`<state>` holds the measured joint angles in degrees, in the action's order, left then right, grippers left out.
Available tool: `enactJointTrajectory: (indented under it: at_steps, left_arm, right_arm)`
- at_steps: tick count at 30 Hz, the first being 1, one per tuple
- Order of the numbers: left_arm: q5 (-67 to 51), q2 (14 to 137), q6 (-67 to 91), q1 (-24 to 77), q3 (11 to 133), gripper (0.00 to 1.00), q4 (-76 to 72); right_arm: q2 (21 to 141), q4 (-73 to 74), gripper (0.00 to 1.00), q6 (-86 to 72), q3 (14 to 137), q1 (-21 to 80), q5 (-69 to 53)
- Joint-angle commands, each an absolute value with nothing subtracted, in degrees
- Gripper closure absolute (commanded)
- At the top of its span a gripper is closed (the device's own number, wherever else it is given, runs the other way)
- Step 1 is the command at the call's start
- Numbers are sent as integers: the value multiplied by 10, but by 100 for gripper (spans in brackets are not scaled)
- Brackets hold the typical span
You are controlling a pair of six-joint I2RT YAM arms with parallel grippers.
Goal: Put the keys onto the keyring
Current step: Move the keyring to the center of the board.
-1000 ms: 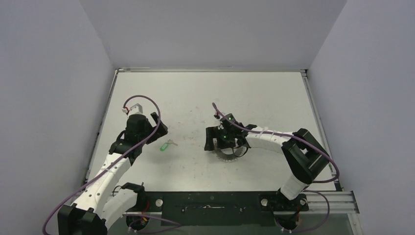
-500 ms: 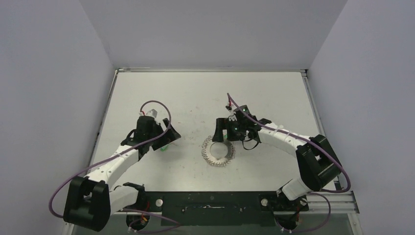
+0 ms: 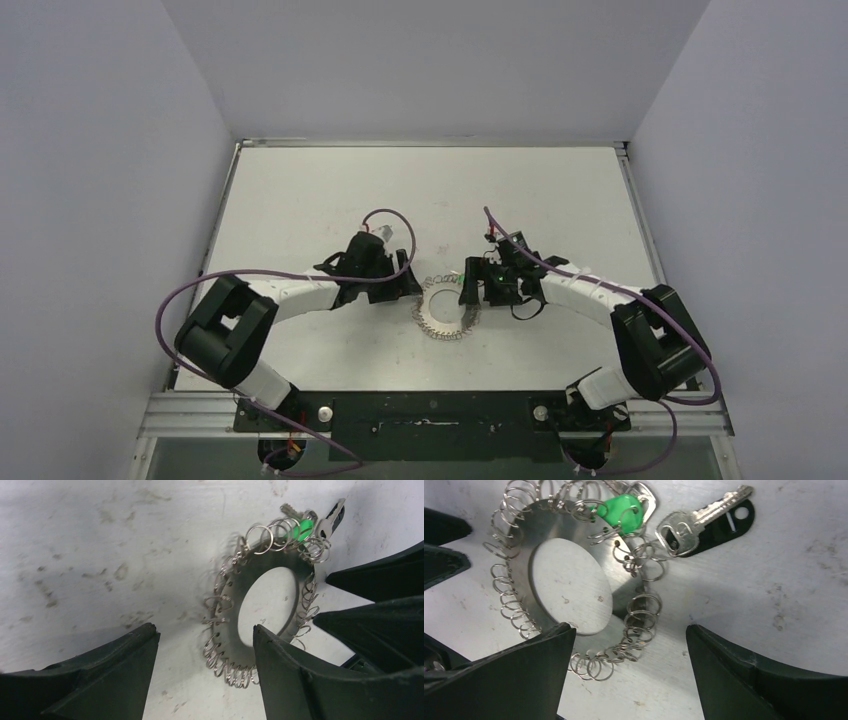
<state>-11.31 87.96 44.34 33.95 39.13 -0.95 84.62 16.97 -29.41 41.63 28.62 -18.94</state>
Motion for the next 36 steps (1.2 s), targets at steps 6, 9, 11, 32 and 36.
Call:
enactJointTrajectory:
  at_steps: [6, 9, 11, 32, 36]
  left_arm:
    - [-99, 957, 402, 376, 470, 36, 22]
    - [-73, 949, 378, 379, 495, 36, 60]
    - [-46, 933, 366, 381, 505, 36, 87]
    - [-52, 693, 498, 410, 277, 44, 32]
    - [-55, 703, 509, 412, 258, 45, 10]
  right_arm:
    - [816, 122, 24, -392, 365, 387, -202]
    - [794, 121, 25, -396, 367, 392, -199]
    - [781, 138, 25, -383, 378, 391, -184]
    - [919, 249, 22, -232, 579, 308, -143]
    - [932, 247, 27, -230, 574, 316, -149]
